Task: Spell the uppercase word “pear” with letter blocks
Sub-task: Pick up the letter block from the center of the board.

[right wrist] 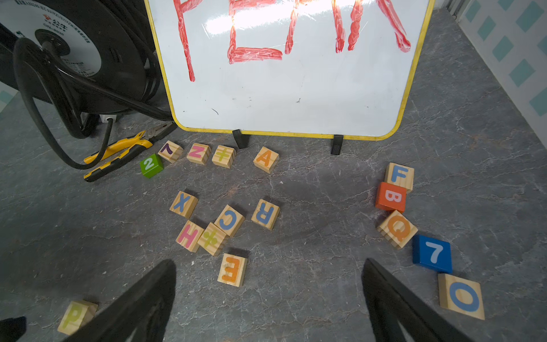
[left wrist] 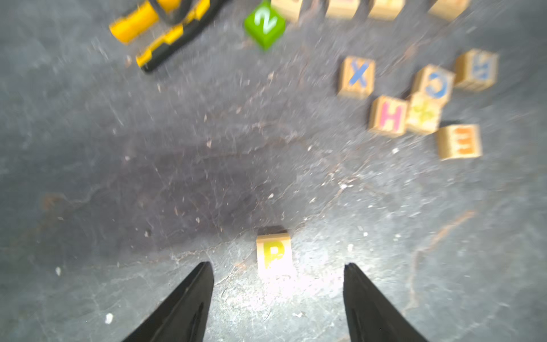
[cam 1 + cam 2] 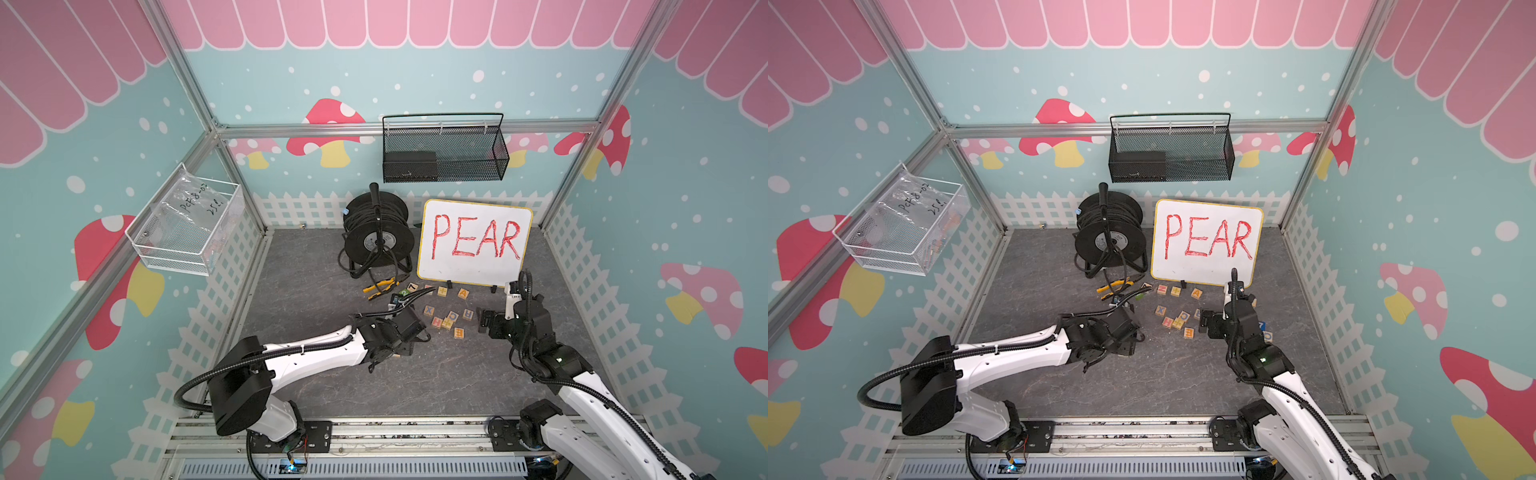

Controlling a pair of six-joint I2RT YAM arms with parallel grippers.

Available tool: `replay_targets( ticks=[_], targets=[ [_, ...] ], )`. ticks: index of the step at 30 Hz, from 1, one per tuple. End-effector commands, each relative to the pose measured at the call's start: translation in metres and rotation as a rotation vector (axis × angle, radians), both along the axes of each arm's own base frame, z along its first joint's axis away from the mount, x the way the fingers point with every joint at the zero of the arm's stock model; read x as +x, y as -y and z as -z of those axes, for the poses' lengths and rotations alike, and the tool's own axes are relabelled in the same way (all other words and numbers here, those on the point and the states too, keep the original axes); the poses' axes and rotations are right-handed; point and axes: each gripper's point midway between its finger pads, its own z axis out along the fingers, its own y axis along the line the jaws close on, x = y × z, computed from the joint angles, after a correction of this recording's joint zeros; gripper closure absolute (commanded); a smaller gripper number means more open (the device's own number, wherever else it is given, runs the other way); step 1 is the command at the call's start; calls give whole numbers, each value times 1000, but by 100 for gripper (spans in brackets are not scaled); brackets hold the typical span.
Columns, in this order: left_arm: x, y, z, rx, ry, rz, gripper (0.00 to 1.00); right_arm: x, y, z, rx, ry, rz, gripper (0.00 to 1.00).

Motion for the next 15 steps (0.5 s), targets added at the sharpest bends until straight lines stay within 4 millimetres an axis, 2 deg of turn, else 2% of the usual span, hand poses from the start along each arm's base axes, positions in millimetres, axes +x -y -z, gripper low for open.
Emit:
replay_targets(
  ticks=[1,6,9,12,15],
  targets=[
    [13,1,-44,-22,137,74,23,4,-3,-3,34,3,18,1],
    [27,-20,-100,-151,221,115,12,5,-8,17,79,-62,37,1],
    [36,-37,-123,-251,232,123,6,5,-7,29,97,-102,73,1],
    [46,-55,-133,-313,211,103,5,6,-8,37,121,-128,91,1],
    [51,-66,-133,-373,169,76,5,6,-15,50,150,-164,81,3]
  ],
)
